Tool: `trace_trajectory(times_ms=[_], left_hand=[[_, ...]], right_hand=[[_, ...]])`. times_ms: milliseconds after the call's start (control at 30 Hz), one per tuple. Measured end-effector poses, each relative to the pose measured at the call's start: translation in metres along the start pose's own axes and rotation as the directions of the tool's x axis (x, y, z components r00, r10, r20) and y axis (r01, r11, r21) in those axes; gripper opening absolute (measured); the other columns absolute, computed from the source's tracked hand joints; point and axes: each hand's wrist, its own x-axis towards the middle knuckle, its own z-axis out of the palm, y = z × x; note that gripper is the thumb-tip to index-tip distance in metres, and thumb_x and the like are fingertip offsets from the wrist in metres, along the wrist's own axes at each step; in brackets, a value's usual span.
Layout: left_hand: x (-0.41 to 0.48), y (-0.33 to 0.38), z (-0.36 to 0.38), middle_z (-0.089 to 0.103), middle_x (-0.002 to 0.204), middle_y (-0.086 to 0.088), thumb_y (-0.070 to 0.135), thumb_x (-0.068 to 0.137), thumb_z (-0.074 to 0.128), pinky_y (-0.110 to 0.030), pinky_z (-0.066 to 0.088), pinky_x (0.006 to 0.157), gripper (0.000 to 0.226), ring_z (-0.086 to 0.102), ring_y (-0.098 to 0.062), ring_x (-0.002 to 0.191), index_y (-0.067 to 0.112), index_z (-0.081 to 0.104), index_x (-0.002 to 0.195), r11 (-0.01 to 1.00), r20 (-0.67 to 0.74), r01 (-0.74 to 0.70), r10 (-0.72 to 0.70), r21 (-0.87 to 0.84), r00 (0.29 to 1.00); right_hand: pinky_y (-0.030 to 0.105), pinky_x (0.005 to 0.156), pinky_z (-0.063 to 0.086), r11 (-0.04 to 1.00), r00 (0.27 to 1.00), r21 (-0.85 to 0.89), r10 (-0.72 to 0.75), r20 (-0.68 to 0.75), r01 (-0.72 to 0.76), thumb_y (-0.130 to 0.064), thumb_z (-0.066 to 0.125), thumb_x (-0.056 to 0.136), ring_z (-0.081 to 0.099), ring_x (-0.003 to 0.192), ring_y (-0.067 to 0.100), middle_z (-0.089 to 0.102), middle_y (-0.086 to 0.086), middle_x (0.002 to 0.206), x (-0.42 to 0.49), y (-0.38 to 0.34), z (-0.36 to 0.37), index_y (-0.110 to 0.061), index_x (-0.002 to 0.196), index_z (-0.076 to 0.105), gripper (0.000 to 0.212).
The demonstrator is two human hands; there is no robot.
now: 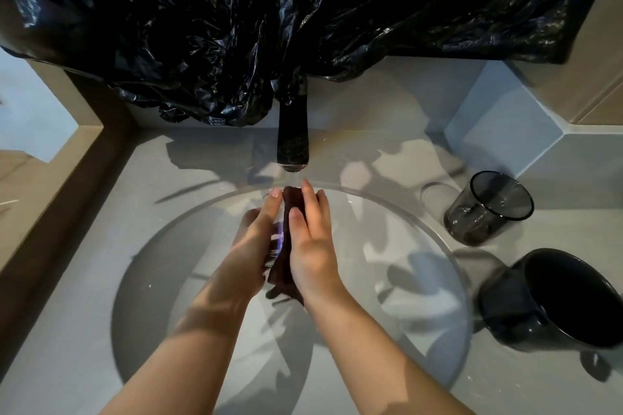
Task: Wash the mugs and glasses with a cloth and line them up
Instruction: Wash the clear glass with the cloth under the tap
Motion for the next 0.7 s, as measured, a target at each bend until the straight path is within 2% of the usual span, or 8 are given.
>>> trace_trajectory(times_ms=[67,167,233,333,433,533,600,700], left_hand=[[-0.001,-0.001,-0.001,0.071,0.097,-0.015,0.062,0.087,0.050,-0.036,0.057,0.066,0.060,0.071,-0.027,0.079,0.011,0.062,0.116,1.000,0.016,0.001,-0.001,-0.020,1.000],[-0.006,0.001,0.004,0.069,0.098,-0.020,0.056,0.095,0.038,-0.043,0.052,0.085,0.058,0.066,-0.031,0.084,0.008,0.068,0.107,0.994,0.066,0.091,-0.087,-0.064,0.994],[-0.003,-0.001,0.004,0.072,0.095,-0.015,0.061,0.090,0.042,-0.041,0.052,0.081,0.061,0.069,-0.028,0.082,0.009,0.069,0.109,0.993,0.094,0.091,-0.084,-0.070,0.992],[0.001,-0.006,0.000,0.072,0.105,-0.013,0.067,0.077,0.054,-0.036,0.052,0.077,0.067,0.071,-0.026,0.093,0.017,0.064,0.119,0.998,0.064,0.053,-0.050,-0.044,0.997],[0.002,-0.009,-0.003,0.071,0.106,-0.016,0.061,0.091,0.041,-0.034,0.055,0.072,0.059,0.070,-0.028,0.094,0.015,0.062,0.122,0.997,0.052,0.034,-0.030,-0.075,0.998],[0.001,-0.009,-0.001,0.073,0.084,-0.014,0.058,0.096,0.031,-0.028,0.055,0.059,0.064,0.070,-0.024,0.068,0.009,0.071,0.099,0.984,0.107,0.107,-0.092,-0.141,0.990],[0.002,-0.009,0.001,0.074,0.089,-0.013,0.061,0.091,0.039,-0.034,0.055,0.070,0.061,0.071,-0.025,0.074,0.011,0.074,0.095,0.990,0.123,0.084,-0.071,-0.111,0.990],[0.002,-0.008,0.000,0.072,0.104,-0.010,0.064,0.082,0.052,-0.031,0.054,0.068,0.059,0.073,-0.019,0.084,0.017,0.065,0.116,0.997,0.063,0.045,-0.041,-0.061,0.997]], right_hand=[[0.039,0.100,0.045,0.980,0.987,0.116,0.157,0.043,-0.161,-0.060,0.043,0.086,0.051,0.124,0.016,0.045,-0.008,0.144,0.004,-0.005,-0.006,-0.058,0.116,0.051,0.031],[0.037,0.073,0.056,0.855,0.900,0.288,0.429,0.077,-0.432,-0.073,0.039,0.081,0.070,0.076,0.027,0.075,0.007,0.083,0.012,-0.011,-0.010,-0.022,0.092,0.071,0.061],[0.047,0.096,0.049,0.922,0.939,0.186,0.344,0.012,-0.340,-0.076,0.038,0.073,0.066,0.103,0.027,0.071,0.007,0.110,0.010,0.000,-0.004,-0.030,0.115,0.063,0.067],[0.034,0.118,0.022,0.998,0.997,-0.029,0.053,-0.051,-0.054,-0.048,0.037,0.096,0.028,0.141,0.011,0.029,-0.011,0.154,0.001,0.010,0.001,-0.044,0.143,0.032,0.047],[0.037,0.112,0.033,0.998,0.997,0.010,0.069,-0.030,-0.069,-0.049,0.039,0.094,0.034,0.139,0.015,0.032,-0.009,0.153,0.002,0.011,-0.006,-0.042,0.140,0.037,0.047],[0.037,0.071,0.055,0.899,0.935,0.260,0.350,0.056,-0.352,-0.076,0.037,0.075,0.064,0.097,0.033,0.065,0.012,0.118,0.009,0.008,-0.005,-0.024,0.122,0.059,0.073],[0.040,0.087,0.053,0.923,0.950,0.228,0.312,0.029,-0.310,-0.074,0.036,0.074,0.064,0.104,0.024,0.064,0.006,0.122,0.005,0.008,-0.005,-0.031,0.125,0.056,0.069],[0.020,0.109,0.023,0.999,1.000,-0.020,0.030,-0.003,-0.030,-0.044,0.038,0.097,0.027,0.132,-0.003,0.024,-0.022,0.146,-0.007,0.009,-0.004,-0.045,0.142,0.032,0.045]])
